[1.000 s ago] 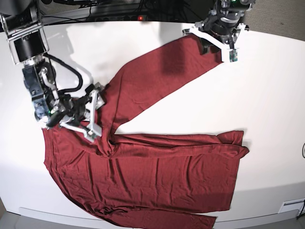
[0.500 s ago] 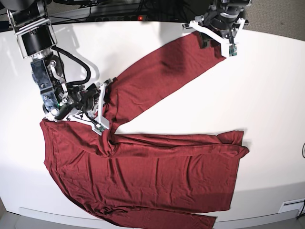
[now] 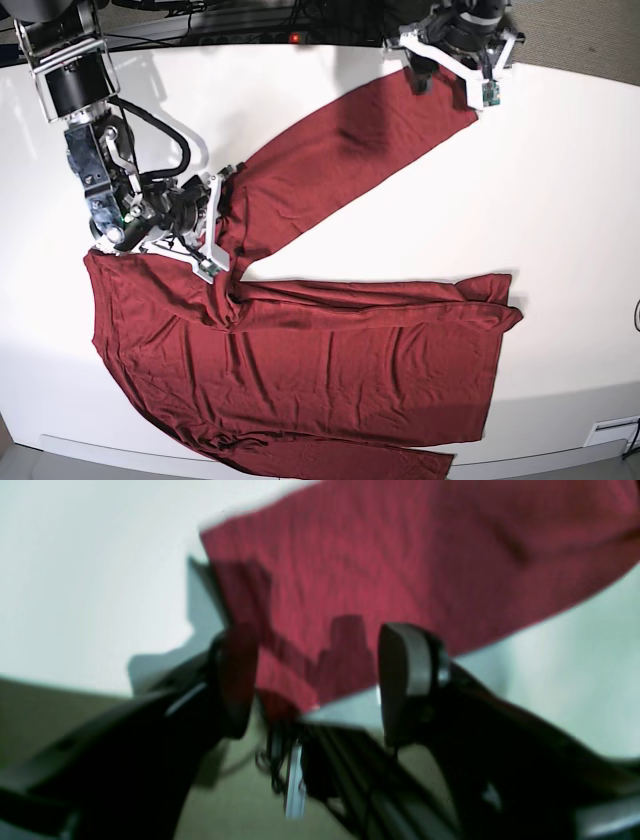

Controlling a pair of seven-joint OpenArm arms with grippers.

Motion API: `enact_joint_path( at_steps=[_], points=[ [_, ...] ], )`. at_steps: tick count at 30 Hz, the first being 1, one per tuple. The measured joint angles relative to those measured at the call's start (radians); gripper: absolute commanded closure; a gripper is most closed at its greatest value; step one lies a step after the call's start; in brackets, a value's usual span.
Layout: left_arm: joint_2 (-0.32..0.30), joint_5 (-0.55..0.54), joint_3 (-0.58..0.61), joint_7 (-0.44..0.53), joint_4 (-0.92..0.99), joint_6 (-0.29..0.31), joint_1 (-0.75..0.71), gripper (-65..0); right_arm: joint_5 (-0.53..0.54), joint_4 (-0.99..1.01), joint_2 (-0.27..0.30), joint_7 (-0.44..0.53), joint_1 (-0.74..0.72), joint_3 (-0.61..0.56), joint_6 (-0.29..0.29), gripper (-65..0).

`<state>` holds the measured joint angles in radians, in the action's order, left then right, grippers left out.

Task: Fold the T-shirt properly
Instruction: 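Grasp the sleeve cuff with the left gripper, then carry the sleeve with the left gripper toward the hem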

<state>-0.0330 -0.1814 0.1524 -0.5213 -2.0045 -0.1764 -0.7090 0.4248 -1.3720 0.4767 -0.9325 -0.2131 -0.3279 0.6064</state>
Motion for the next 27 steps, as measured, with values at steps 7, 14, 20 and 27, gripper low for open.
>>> enact_joint_path(
  at_steps=[7, 14, 20, 27],
  points=[
    [0.003, 0.07, 0.0, 0.053, 0.045, 0.0, 0.0, -37.2, 0.0, 0.0, 0.0, -0.004, 0.0, 0.0, 0.0, 0.0],
    [0.039, 0.098, 0.014, 0.134, 0.187, -0.001, 0.011, -37.2, 0.0, 0.0, 0.0, -0.007, 0.0, 0.0, 0.0, 0.0],
    [0.036, 0.124, 0.024, 0.129, 0.193, 0.0, 0.016, -31.0, 0.0, 0.0, 0.0, -0.007, 0.0, 0.0, 0.0, 0.0],
    [0.035, 0.126, 0.023, 0.115, 0.193, -0.004, 0.016, 0.0, 0.0, 0.0, 0.0, -0.007, 0.0, 0.0, 0.0, 0.0]
  ],
)
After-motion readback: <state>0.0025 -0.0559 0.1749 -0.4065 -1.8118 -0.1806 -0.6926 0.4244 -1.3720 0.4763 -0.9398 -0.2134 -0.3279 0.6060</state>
